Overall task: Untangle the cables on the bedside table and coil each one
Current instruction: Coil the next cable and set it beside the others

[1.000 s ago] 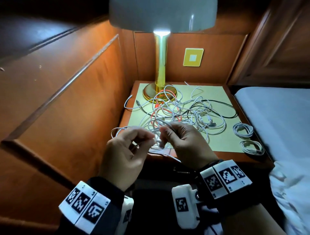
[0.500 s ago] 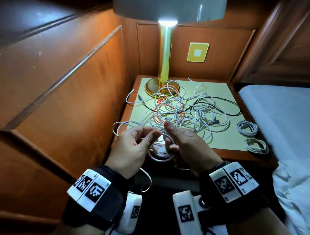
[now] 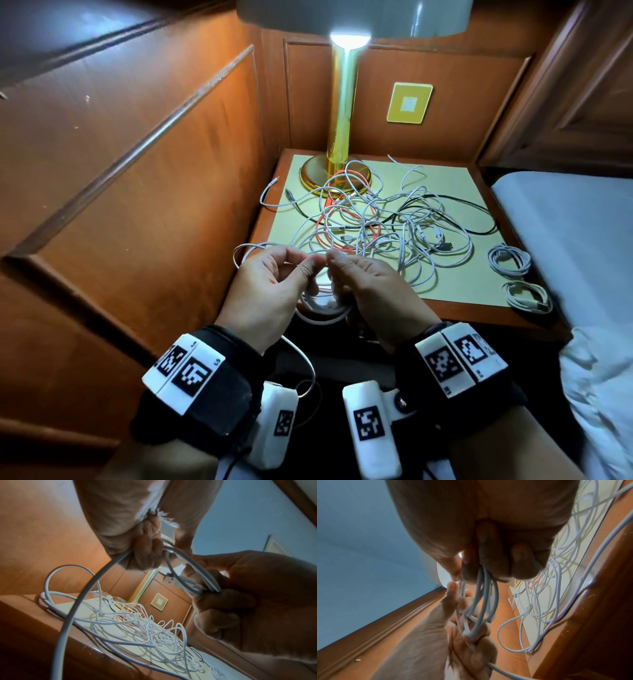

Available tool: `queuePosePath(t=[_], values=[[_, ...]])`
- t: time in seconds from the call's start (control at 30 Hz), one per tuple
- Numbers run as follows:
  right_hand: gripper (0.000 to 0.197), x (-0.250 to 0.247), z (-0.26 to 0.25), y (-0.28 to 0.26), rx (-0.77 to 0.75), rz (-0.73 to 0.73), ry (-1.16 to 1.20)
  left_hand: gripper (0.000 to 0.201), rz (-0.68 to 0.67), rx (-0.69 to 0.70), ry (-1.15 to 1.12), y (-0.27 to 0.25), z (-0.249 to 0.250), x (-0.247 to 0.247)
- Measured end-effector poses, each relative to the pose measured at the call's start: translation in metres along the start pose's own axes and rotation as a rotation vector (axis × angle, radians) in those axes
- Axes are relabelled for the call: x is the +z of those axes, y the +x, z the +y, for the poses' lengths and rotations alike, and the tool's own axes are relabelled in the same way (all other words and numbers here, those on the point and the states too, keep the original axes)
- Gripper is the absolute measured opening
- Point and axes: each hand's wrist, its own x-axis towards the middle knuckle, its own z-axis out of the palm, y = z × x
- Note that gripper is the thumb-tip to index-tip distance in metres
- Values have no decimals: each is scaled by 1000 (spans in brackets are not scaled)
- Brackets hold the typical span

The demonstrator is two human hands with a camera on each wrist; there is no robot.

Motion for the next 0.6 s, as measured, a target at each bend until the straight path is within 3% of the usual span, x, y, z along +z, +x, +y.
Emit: queuePosePath(t=[0.1,0.27,0.33,0.47,0.6], values=[[42,0,2,1,21,68,44,33,17,10,55,1,1,-4],[40,-14,-3,3,102,237,322,7,36,29,251,9,-2,-26],[38,-18,-5,2,92,264,393,9,48,84,375,9,1,-31],[39,-18,-4,3,10,353,413,8,130,88,505,12,-3,-38],[40,-20,1,5,-92,427,284,11,194,-31,539,14,-13,-46]])
